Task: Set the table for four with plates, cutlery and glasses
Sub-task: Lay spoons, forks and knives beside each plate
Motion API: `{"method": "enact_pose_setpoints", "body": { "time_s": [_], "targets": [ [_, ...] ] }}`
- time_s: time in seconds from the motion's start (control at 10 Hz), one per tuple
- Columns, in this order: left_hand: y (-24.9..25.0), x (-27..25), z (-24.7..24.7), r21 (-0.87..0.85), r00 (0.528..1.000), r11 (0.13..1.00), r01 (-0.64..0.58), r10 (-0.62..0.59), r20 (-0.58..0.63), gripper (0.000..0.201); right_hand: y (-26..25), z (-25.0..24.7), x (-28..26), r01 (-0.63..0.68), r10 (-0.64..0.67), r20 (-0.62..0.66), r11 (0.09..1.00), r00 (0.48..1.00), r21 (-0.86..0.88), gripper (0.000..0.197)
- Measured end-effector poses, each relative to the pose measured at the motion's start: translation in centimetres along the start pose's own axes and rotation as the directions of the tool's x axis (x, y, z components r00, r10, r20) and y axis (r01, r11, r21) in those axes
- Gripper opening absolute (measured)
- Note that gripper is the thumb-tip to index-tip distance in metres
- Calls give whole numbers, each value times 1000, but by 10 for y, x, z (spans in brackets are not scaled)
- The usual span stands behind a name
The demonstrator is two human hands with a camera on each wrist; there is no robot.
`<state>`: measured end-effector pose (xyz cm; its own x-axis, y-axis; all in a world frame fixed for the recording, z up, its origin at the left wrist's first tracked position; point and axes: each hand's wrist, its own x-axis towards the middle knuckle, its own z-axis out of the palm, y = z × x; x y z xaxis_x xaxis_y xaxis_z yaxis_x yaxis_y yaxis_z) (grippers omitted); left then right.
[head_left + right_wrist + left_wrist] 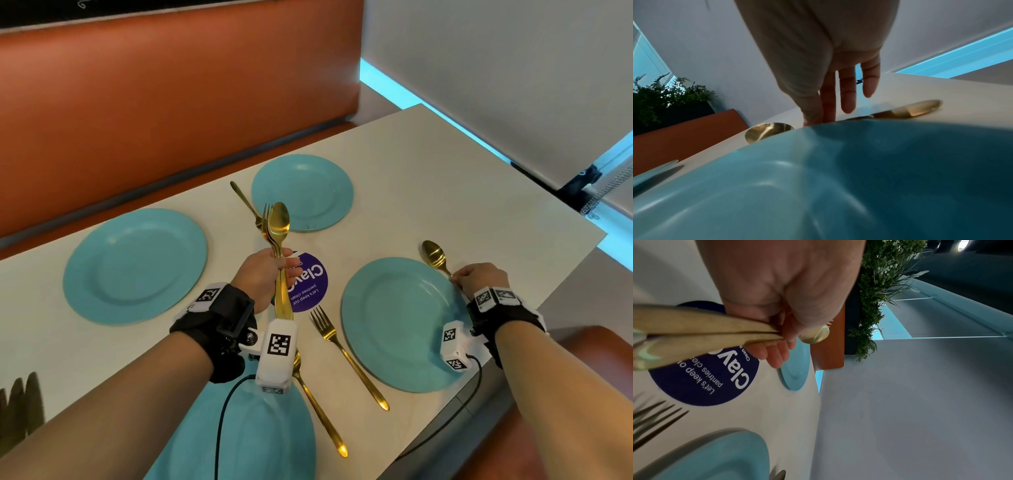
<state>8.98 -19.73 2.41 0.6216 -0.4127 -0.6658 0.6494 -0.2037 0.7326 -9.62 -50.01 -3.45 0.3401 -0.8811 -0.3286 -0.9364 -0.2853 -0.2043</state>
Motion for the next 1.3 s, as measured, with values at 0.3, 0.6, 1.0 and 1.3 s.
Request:
{"method": "enact_pose_setpoints", "body": {
  "time_s": [0.3, 0.6, 1.0, 1.3],
  "targets": [
    [0, 1, 1, 9, 1000, 1000, 3, -3, -3, 14, -2, 3, 1, -8, 7, -17, 1000, 1000, -23, 18],
    [-1, 0, 2, 23, 1000, 1000, -6, 7, -11, 14, -4, 1, -3, 15, -16, -22, 999, 1000, -48, 19],
    [-3, 0, 2, 13, 1000, 1000, -10, 10, -15, 14, -5, 0, -5, 19, -19, -7, 999, 1000, -42, 19],
    [-4, -6, 3, 19, 1000, 1000, -4, 4, -11, 16, -24, -12, -23, 78, -76, -111, 997, 991, 20, 22]
  ]
}}
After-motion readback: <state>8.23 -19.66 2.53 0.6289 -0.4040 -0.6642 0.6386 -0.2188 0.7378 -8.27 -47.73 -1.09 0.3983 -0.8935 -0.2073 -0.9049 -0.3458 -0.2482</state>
